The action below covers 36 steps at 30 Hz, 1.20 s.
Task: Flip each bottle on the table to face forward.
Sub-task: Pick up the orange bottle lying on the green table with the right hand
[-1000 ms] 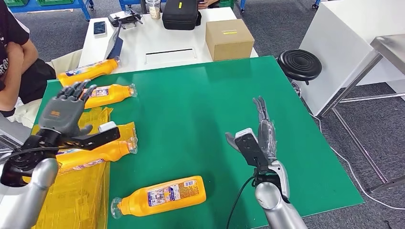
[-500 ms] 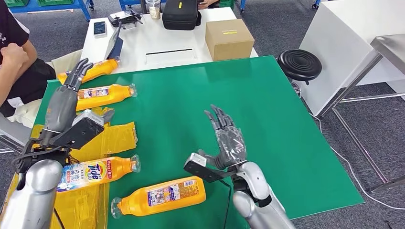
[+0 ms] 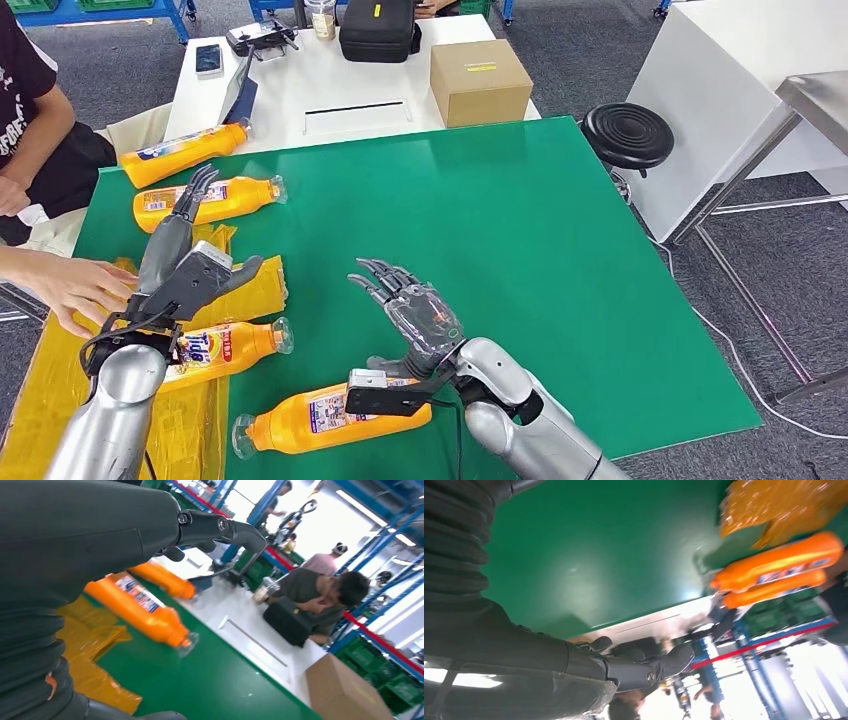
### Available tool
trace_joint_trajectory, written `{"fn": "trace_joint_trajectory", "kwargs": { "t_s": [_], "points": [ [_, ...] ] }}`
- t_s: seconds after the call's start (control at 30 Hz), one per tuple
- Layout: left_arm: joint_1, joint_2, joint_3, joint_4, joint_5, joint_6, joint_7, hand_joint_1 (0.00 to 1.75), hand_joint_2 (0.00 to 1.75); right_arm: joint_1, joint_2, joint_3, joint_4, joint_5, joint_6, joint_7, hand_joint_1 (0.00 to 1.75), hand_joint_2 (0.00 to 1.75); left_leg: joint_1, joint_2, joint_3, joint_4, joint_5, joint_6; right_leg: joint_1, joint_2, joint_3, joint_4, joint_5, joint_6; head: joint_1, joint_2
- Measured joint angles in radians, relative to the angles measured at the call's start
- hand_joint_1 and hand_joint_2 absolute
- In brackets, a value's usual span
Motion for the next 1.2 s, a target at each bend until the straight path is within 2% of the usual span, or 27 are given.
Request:
{"fn": "trace_joint_trajectory", "kwargs": {
  "t_s": [0.33,0.57,0.73,0.97,1.2],
  "points": [
    [0.012,-0.012,0.037,0.078,0.014,0.004,-0.009,0.00,1.75,-0.011,-0.037,0.070,-0.030,-0.037,-0.007,-0.005,0.00,1.75,0.000,0.000,0.000,0.000,0.000,0.000,0.000,0.000,0.000,0.000,0.000,0.000,0.000,0.000],
    [0.011,-0.018,0.065,0.150,0.044,0.014,-0.024,0.00,1.75,0.078,-0.043,0.077,-0.065,-0.067,-0.135,0.001,0.00,1.75,0.000,-0.001,0.000,0.000,0.000,0.000,0.000,0.000,0.000,0.000,0.000,0.000,0.000,0.000],
    [0.006,-0.025,0.086,0.219,0.055,0.029,-0.036,0.00,1.75,0.154,-0.031,0.077,-0.061,-0.012,-0.191,0.026,0.00,1.75,0.000,0.000,0.000,0.000,-0.001,-0.001,0.000,0.000,-0.001,0.000,0.000,0.000,0.000,0.000],
    [0.006,-0.041,0.108,0.269,0.063,0.032,-0.031,0.00,1.75,0.196,0.005,0.077,-0.028,0.143,-0.289,0.122,0.00,1.75,0.000,0.001,0.000,0.000,0.000,0.000,0.000,0.000,0.000,0.000,0.000,0.000,0.000,0.000],
    [0.004,-0.049,0.135,0.317,0.073,0.034,-0.025,0.00,1.75,0.217,0.025,0.073,0.008,0.239,-0.303,0.180,0.00,1.75,0.000,0.001,0.000,0.000,0.000,0.000,0.000,0.000,0.000,0.000,0.000,0.000,0.000,0.000]
  ]
}}
